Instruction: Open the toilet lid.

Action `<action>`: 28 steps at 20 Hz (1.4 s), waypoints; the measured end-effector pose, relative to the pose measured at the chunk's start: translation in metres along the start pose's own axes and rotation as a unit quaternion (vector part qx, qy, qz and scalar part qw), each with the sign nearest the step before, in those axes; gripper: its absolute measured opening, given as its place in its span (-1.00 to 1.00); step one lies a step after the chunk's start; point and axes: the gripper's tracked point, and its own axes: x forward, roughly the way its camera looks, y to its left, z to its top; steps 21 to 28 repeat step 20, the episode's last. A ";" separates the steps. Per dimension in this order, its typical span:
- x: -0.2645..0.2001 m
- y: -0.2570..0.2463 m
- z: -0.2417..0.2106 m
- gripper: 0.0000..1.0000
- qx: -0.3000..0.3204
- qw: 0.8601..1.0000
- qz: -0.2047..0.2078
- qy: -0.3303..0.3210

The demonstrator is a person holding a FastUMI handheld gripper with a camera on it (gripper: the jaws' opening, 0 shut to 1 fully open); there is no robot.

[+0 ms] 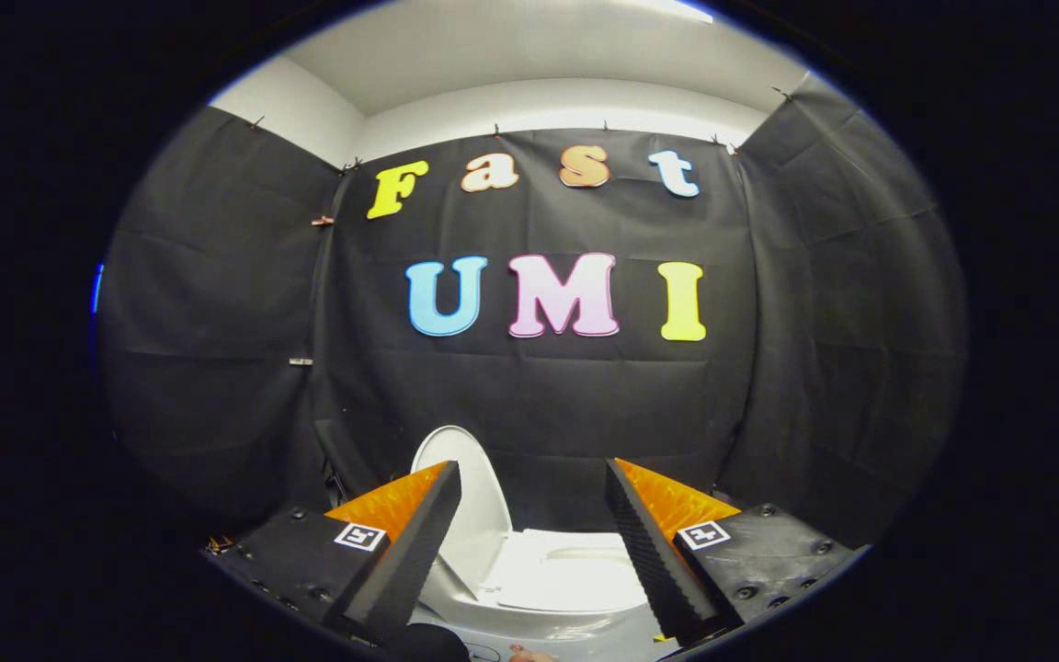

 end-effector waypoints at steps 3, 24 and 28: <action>-0.010 -0.013 0.004 0.99 0.007 1.000 -0.014 -0.005; -0.023 -0.012 0.010 0.99 -0.001 1.000 -0.015 -0.014; -0.023 -0.012 0.010 0.99 -0.001 1.000 -0.015 -0.014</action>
